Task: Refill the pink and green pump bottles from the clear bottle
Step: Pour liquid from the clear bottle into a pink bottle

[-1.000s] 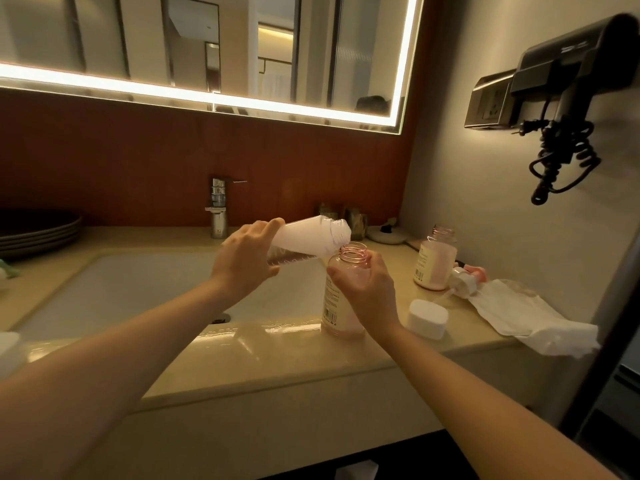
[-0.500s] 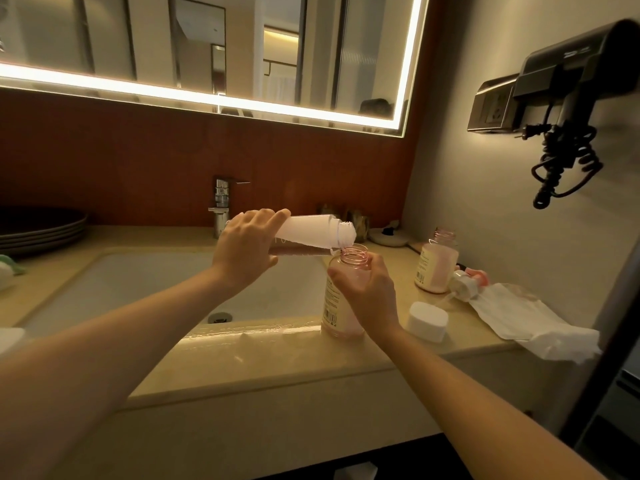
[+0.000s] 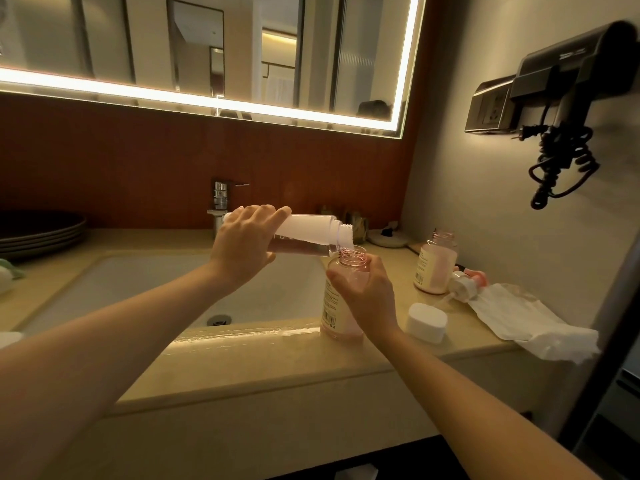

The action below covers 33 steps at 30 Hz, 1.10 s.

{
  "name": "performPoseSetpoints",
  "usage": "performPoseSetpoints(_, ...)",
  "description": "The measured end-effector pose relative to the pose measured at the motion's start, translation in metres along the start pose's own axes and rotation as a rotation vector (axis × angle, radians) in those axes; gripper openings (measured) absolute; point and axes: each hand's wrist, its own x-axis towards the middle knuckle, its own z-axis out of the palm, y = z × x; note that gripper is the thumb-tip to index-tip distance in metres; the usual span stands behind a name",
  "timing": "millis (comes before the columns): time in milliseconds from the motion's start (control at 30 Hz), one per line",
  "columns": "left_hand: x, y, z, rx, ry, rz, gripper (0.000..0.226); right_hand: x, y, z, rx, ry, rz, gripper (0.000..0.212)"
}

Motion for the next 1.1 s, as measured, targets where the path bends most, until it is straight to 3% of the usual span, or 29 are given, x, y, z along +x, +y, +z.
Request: performPoseSetpoints(1100, 0.0022, -0.0033, 0.0017, 0.023, 0.023, 0.033, 0.077, -0.0011, -0.0005, -0.0007, 0.000, -0.001, -0.002, 0.058)
